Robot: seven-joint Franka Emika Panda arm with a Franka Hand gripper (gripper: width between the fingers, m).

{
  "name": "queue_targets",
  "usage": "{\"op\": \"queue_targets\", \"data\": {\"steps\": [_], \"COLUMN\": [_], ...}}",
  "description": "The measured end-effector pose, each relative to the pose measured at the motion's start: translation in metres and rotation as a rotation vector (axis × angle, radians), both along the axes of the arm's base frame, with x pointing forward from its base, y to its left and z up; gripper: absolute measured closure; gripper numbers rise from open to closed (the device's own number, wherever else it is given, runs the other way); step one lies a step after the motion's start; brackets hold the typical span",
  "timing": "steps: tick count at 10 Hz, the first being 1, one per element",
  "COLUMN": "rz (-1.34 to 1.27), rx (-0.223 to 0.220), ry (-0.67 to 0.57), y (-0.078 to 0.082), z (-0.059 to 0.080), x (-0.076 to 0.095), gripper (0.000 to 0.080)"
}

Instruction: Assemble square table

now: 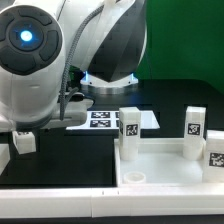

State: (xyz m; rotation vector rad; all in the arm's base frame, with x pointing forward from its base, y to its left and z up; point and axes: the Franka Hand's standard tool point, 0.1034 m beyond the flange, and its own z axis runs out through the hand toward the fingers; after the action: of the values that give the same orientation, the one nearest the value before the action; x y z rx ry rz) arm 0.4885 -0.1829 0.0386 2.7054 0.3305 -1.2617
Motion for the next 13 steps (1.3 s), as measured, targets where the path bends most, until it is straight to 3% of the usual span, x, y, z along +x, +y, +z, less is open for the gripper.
{"op": "queue_targets", "data": {"steps": [3,12,13], "rz": [-0.042,-0.04,-0.049], "rx": [-0.054,-0.055,-0.068], "ry": [0.023,0.005,0.018], "y": [0.002,0.0,0.005], "z": [-0.006,-0.007,-0.011], "x": [-0.008,-0.005,-0.007], "gripper": [0.015,0.015,0.015]}}
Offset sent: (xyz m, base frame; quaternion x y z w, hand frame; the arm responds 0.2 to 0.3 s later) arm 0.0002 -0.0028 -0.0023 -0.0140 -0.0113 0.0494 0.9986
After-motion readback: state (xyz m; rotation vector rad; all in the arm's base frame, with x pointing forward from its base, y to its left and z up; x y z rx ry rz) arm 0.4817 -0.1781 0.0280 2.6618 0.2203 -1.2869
